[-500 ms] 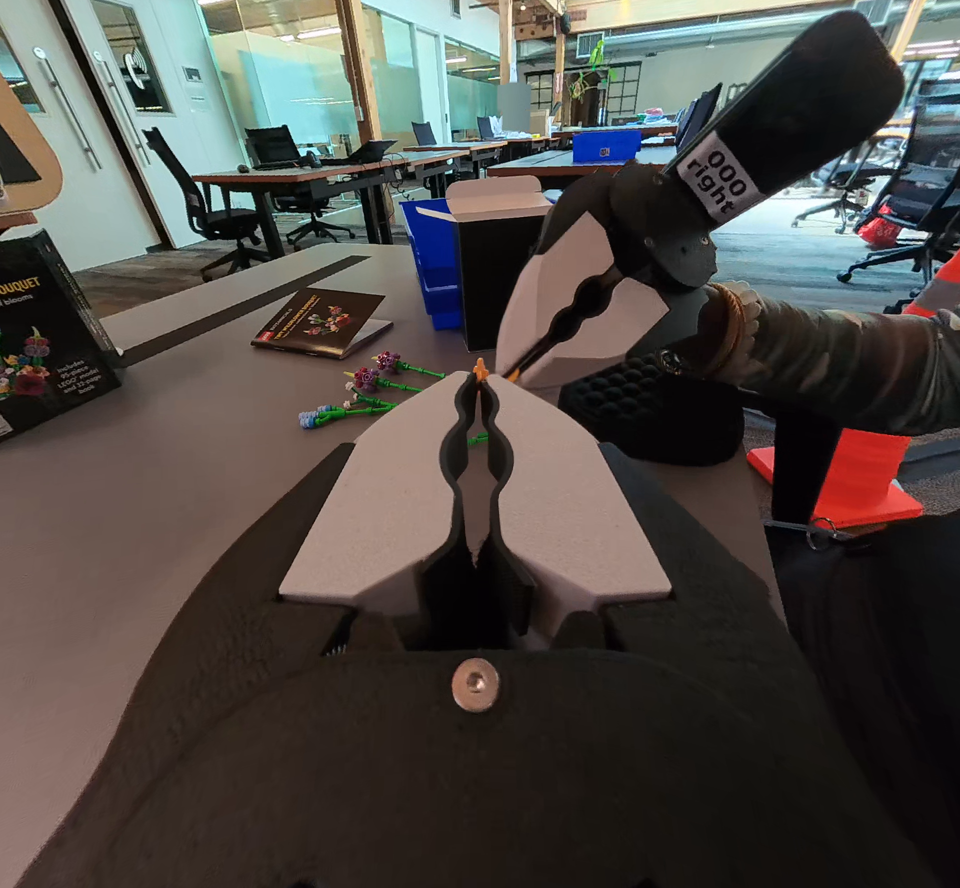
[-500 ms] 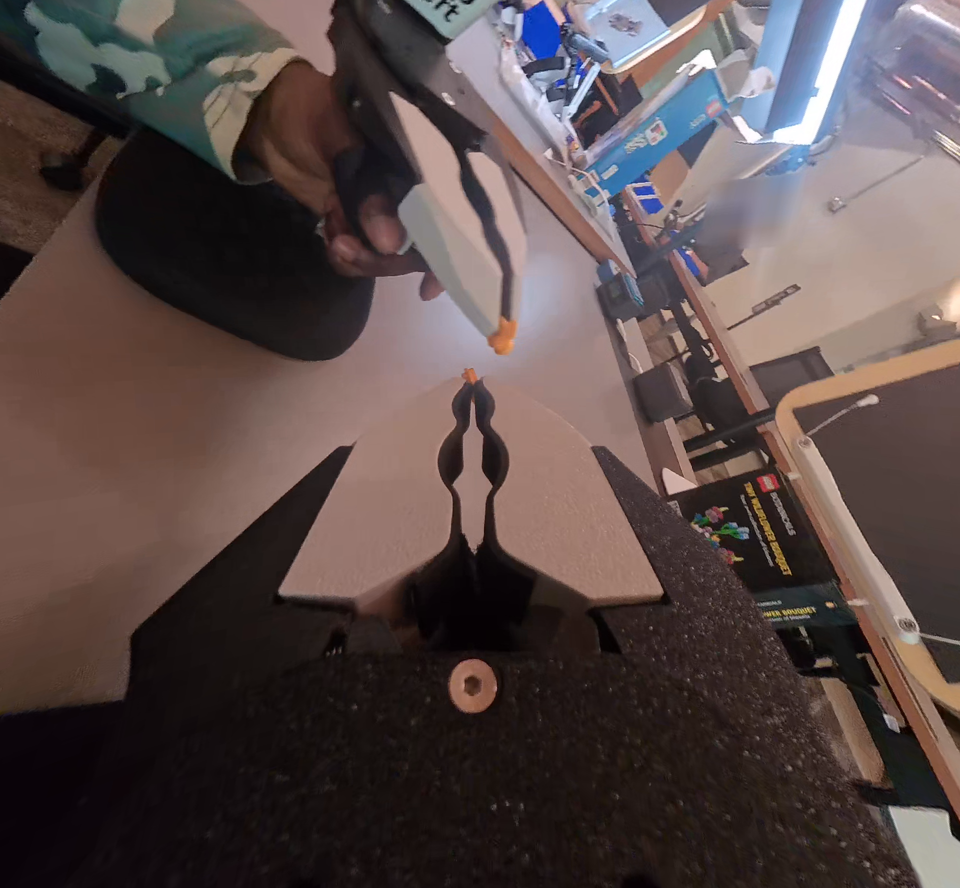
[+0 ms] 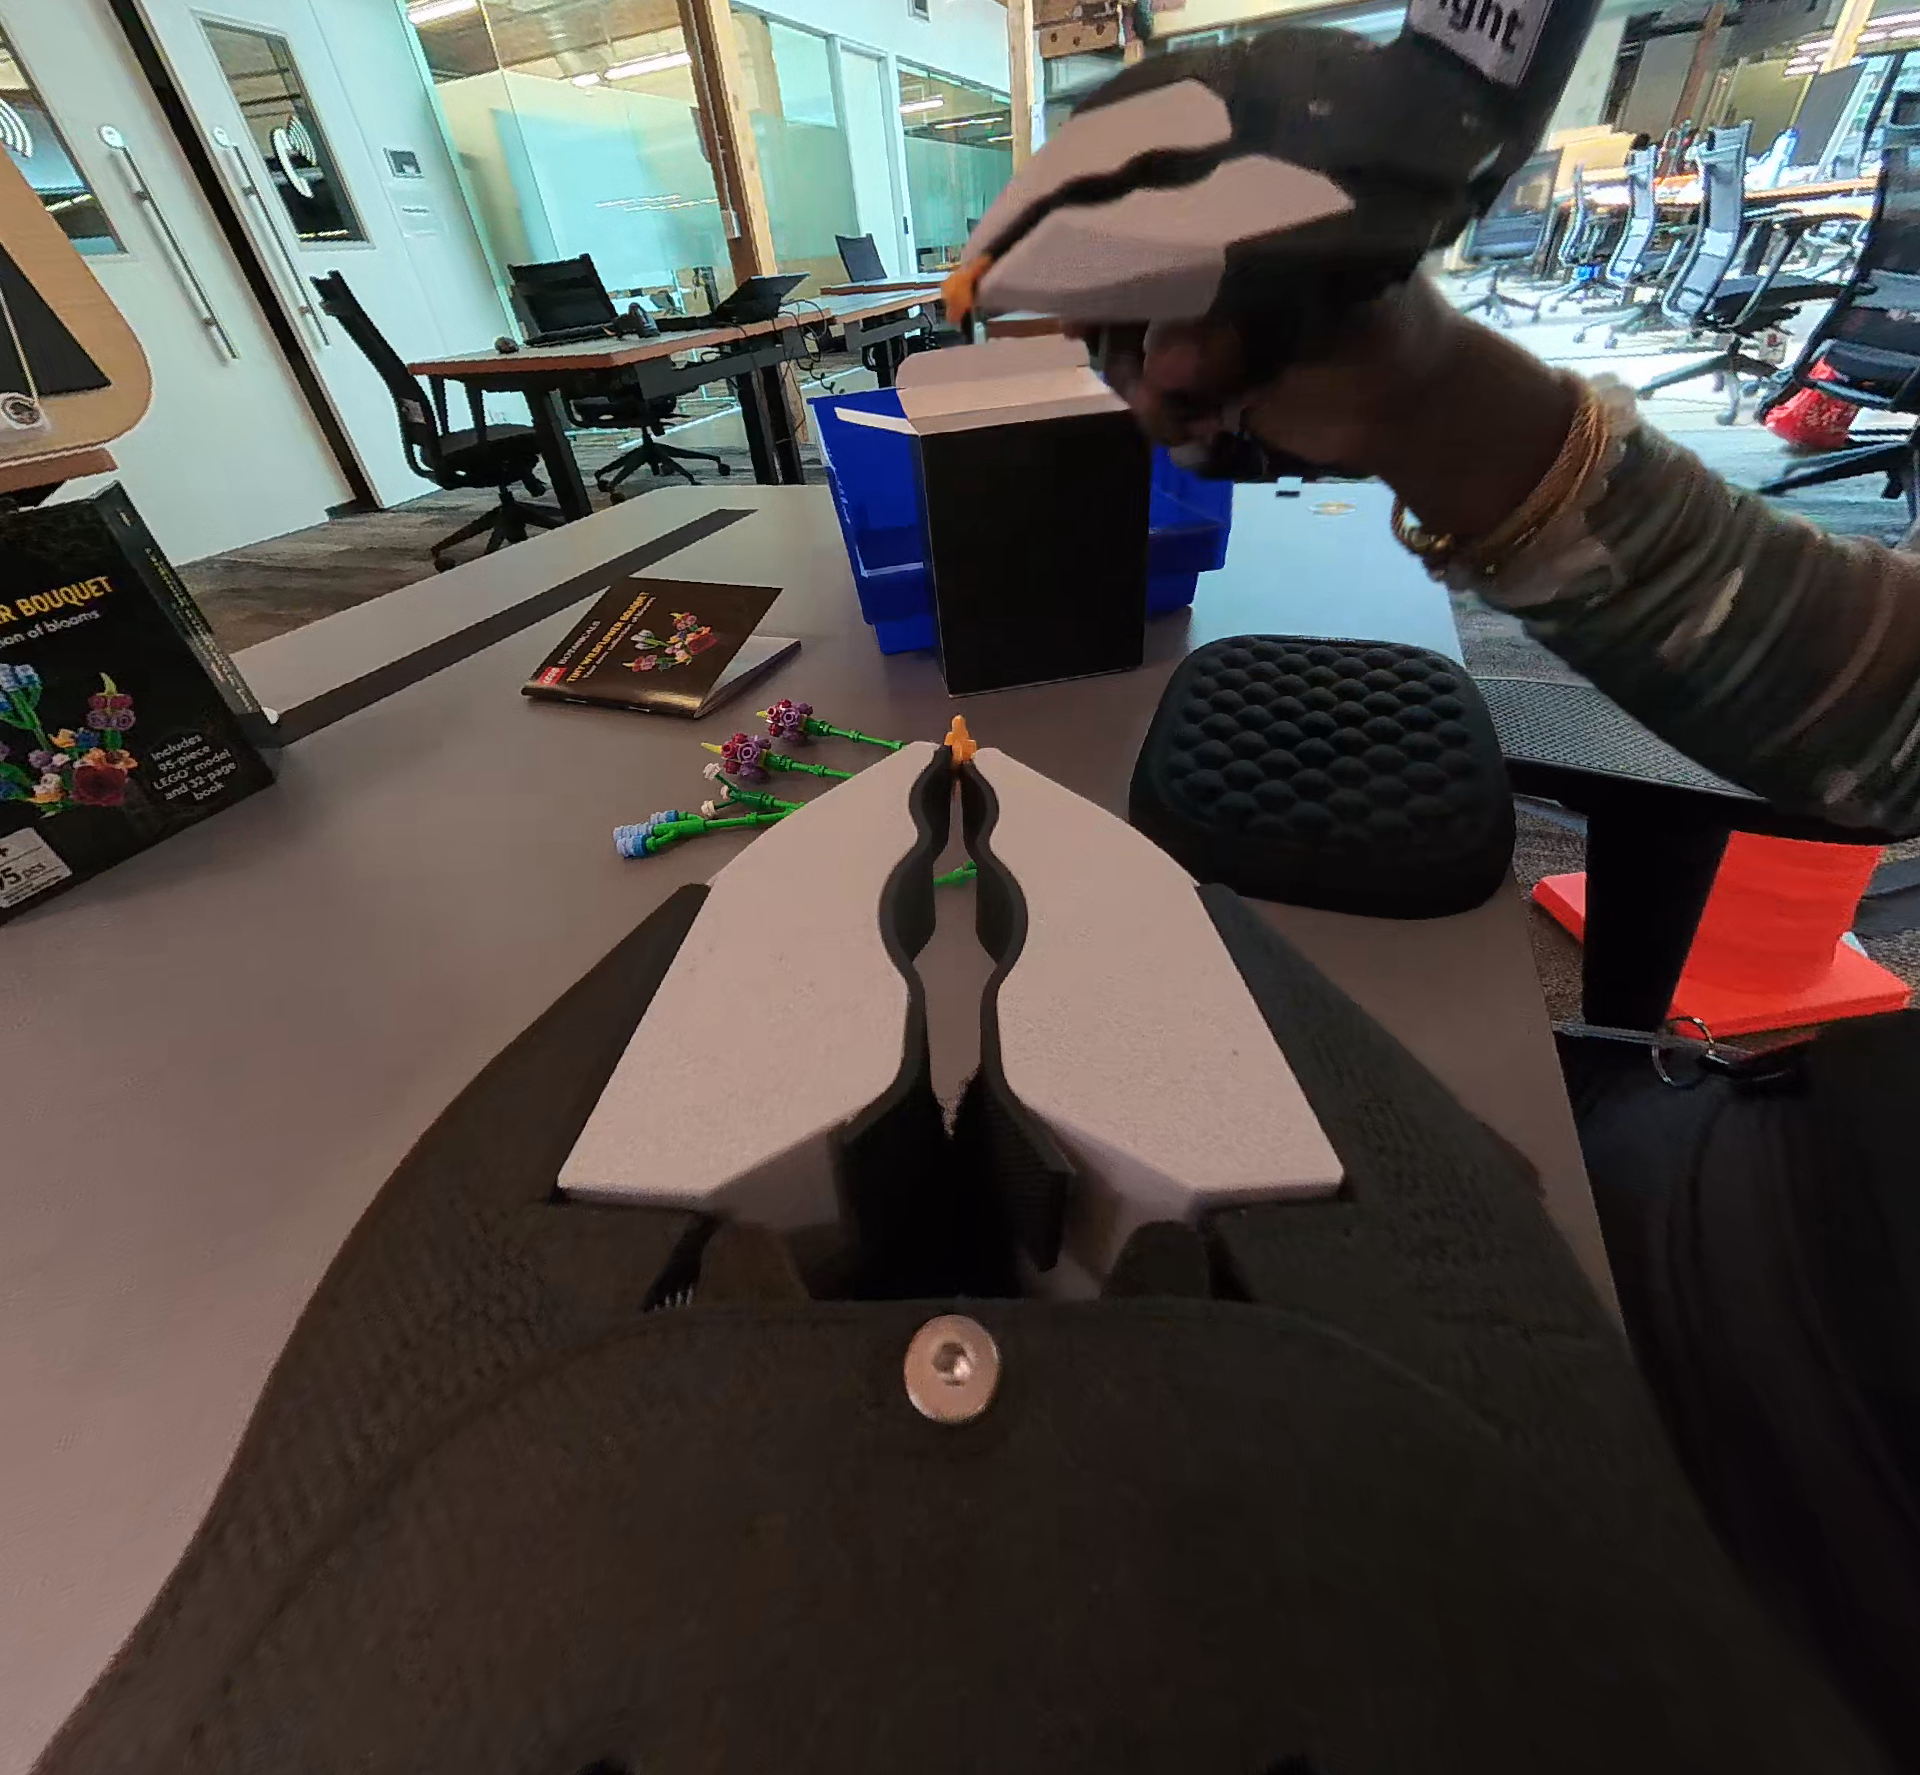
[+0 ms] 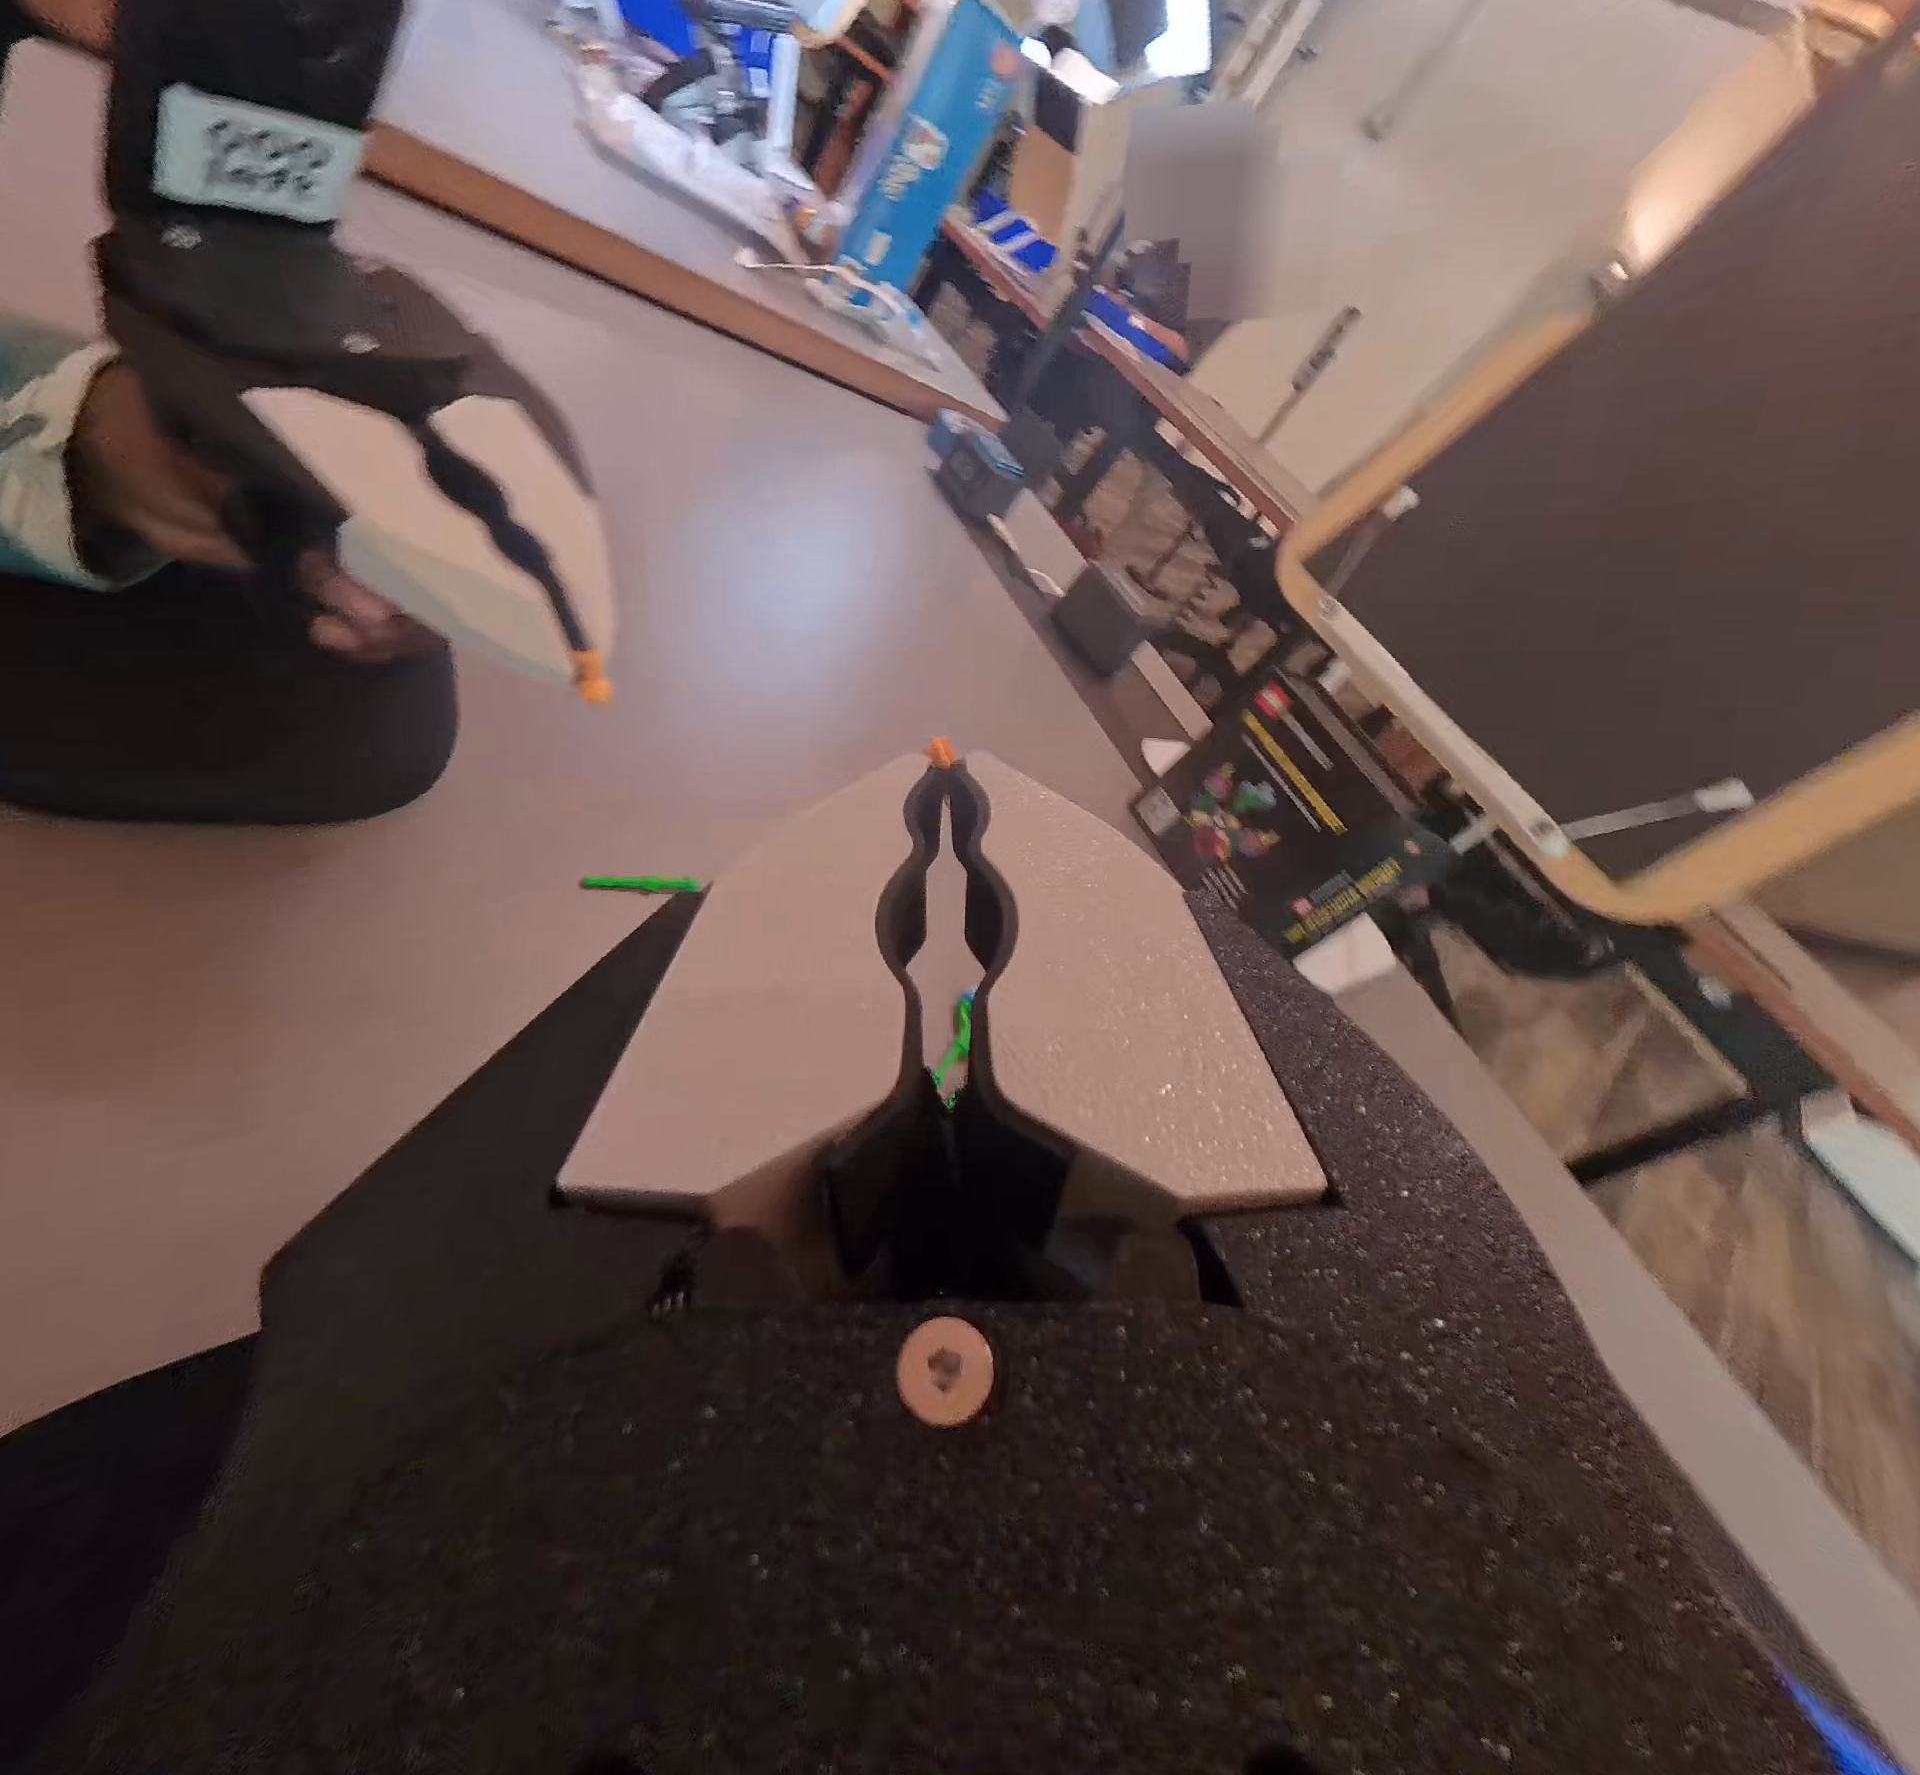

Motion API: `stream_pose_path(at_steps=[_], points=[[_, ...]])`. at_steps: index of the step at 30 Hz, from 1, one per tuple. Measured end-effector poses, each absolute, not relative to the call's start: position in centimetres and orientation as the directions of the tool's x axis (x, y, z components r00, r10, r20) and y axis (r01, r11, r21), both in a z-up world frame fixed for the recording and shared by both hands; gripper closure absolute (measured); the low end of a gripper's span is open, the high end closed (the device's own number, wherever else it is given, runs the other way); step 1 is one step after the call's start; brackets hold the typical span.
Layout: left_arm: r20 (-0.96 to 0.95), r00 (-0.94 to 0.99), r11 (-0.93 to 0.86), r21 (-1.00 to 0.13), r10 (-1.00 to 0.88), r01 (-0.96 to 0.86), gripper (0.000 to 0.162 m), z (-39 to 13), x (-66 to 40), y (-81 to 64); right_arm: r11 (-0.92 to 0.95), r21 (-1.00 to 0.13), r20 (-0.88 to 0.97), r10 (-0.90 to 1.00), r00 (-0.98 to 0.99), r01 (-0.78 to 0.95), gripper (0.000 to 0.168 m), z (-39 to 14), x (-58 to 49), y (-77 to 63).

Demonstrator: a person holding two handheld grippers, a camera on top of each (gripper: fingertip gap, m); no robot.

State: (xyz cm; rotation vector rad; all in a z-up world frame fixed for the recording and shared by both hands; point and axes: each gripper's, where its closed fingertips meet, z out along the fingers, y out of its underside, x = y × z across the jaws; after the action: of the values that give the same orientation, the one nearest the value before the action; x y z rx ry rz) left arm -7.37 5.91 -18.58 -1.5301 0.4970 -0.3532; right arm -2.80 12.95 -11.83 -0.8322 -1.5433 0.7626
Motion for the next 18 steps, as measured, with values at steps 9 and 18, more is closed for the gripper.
stream_pose_path(at_steps=[9,18], points=[[-0.128,0.843,0.009,-0.990,-0.522,-0.144,0.160,-19.2,-6.8,6.0,0.105,-0.953,0.188,0.940,0.285,0.284,0.167,-9.2,8.4,23.3],[-0.127,0.843,0.013,-0.990,-0.522,-0.141,0.160,-19.1,-6.8,6.0,-0.093,-0.888,0.091,0.924,0.371,0.450,0.165,-13.4,11.1,26.4]])
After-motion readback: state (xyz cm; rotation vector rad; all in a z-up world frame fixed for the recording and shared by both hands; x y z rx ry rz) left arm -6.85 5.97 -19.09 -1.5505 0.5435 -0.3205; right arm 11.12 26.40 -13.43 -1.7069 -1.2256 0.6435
